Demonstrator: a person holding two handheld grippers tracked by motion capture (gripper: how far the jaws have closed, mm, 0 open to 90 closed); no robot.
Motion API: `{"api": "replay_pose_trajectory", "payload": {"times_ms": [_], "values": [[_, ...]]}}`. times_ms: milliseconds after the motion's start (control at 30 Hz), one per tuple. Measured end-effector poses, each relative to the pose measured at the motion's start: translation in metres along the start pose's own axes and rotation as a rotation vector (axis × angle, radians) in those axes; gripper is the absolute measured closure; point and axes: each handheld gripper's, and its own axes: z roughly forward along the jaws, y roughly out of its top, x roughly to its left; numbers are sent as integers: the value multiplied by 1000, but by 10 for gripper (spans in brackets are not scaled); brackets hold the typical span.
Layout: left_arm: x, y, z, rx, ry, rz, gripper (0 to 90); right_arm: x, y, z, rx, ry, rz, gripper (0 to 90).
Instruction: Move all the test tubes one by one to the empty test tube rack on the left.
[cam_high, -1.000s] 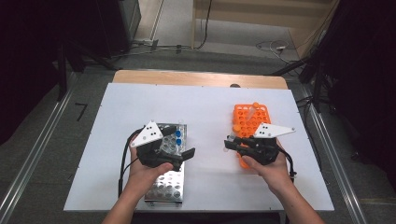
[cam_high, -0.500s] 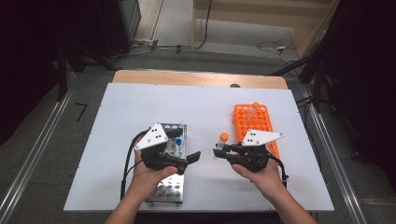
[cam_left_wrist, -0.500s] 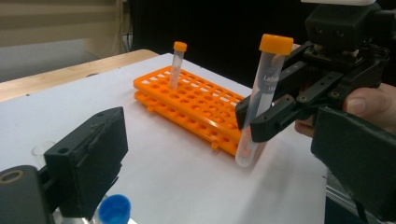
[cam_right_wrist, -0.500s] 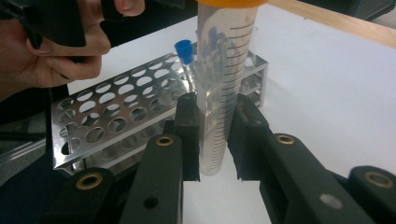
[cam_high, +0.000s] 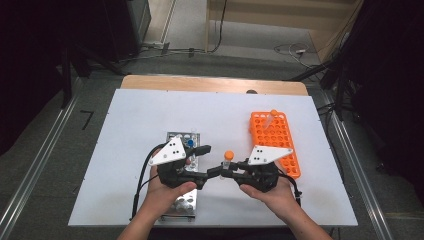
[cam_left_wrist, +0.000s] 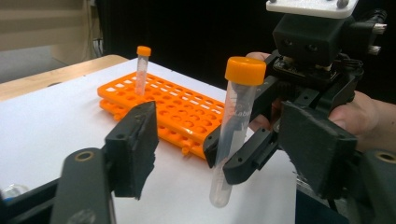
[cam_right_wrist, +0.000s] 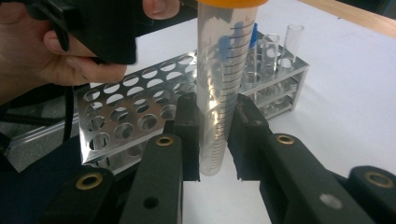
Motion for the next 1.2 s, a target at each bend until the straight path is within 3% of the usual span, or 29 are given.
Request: {"api": "replay_pose_trajectory", "payload": {"times_ms": [433, 667, 1200], "values": [[-5, -1, 7, 33, -94, 25, 606, 13, 3, 7, 10, 35, -30, 724], [-7, -1, 9, 54, -95, 45, 719, 16, 2, 10, 21, 47, -39, 723], [-9, -2, 10, 74, -62, 82, 747, 12, -1, 13, 35, 73, -32, 712]]}}
